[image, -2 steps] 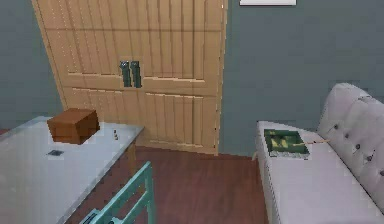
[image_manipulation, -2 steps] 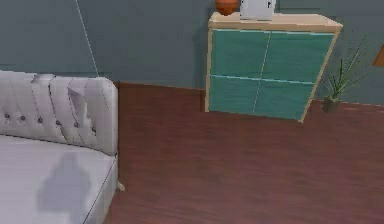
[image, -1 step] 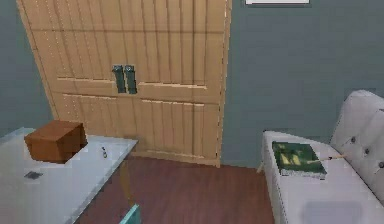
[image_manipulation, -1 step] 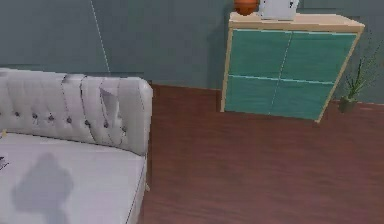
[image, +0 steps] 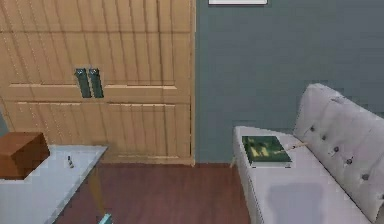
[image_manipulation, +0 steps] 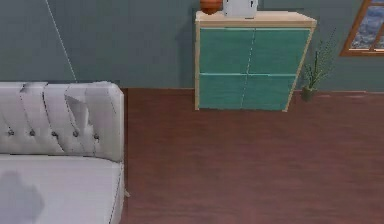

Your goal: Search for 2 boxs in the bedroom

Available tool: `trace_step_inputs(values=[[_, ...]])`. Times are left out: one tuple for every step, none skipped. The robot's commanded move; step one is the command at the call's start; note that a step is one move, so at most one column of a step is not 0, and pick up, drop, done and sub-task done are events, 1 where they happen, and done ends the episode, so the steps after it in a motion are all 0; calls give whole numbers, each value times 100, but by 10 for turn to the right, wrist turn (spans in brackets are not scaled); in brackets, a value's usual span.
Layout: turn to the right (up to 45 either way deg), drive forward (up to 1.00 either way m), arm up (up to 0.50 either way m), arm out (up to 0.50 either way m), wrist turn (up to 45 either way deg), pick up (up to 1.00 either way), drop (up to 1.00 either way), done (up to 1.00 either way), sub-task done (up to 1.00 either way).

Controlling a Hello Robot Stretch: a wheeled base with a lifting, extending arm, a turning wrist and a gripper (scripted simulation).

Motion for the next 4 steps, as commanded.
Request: trace_step_inputs(values=[[0,75,0,0,0,0,0,0,0],[-450,0,0,0,0,0,0,0,0],[-450,0,0,0,0,0,0,0,0],[-450,0,0,0,0,0,0,0,0]])
